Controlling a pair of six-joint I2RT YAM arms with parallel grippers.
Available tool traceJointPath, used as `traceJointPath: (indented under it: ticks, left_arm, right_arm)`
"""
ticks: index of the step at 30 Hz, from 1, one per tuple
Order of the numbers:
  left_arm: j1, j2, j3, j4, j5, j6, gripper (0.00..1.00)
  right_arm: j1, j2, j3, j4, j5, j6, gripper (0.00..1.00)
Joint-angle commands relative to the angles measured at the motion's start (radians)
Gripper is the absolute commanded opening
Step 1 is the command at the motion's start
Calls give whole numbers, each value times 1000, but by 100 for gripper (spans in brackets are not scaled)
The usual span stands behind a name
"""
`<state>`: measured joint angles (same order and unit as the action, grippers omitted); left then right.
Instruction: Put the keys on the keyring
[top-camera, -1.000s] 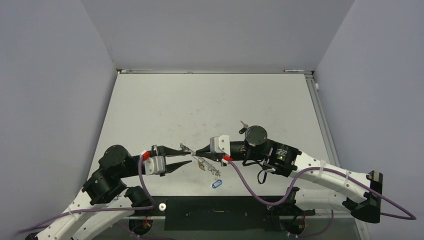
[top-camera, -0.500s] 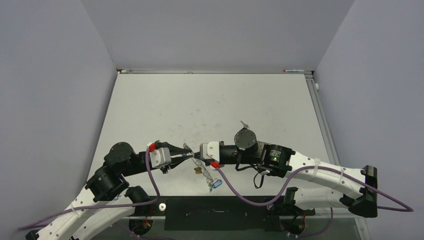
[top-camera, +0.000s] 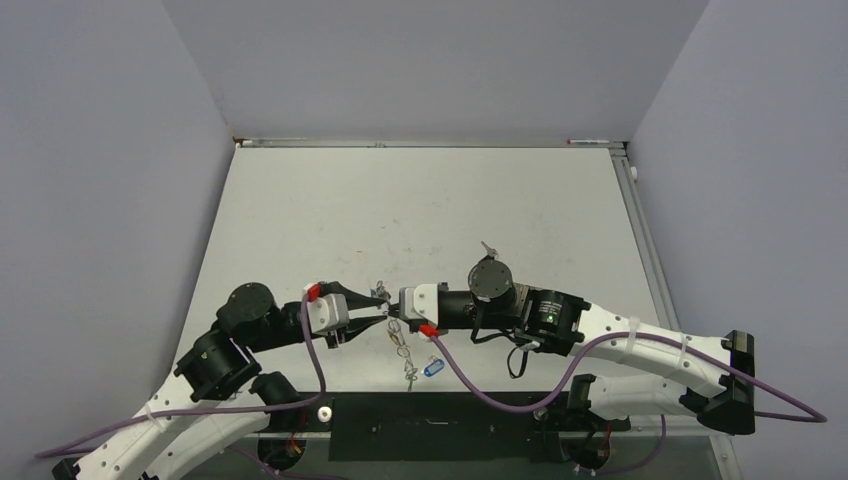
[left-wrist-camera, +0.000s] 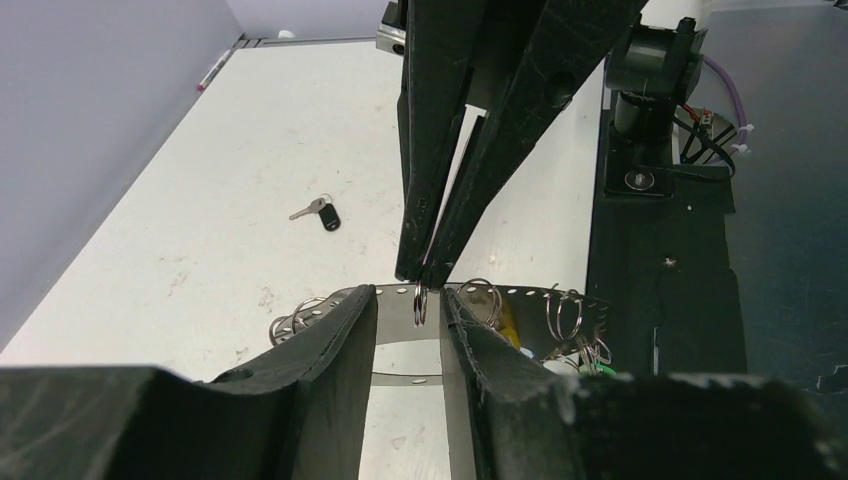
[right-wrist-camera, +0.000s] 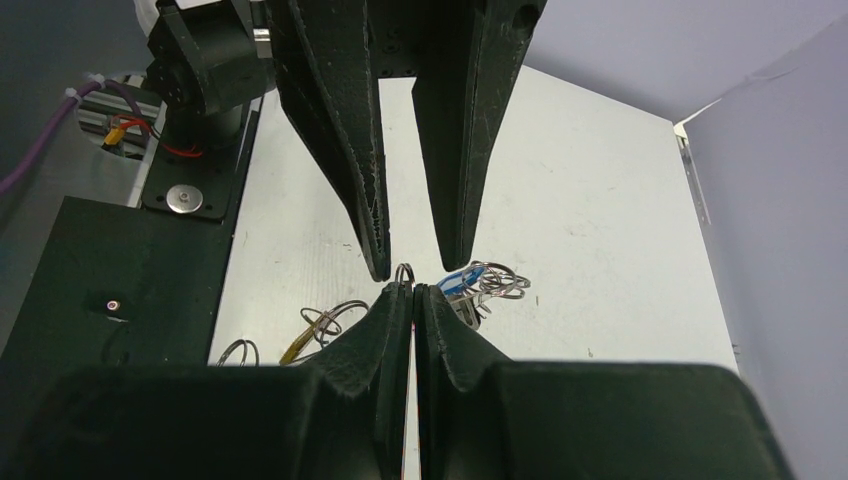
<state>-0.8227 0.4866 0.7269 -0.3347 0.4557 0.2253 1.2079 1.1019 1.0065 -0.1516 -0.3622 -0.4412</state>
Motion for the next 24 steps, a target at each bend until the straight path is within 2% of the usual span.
traceJointPath:
  ticks: [1,11,19,24]
  left_arm:
    - [0,12,-4,9,28,3,26]
    - [-1,49,-16,19,39,23,21]
    - [-1,45,-29,8,33,32,31]
    - [-1,36,-34,28,19,27,25]
  right_arm:
    - [13,-27,47,59,11,-10,5]
    - [18,-47,37,71,3,-3,5]
    - [20,-52,32,70,13,-4,5]
    - [21,-47,31,68,9,-2,5]
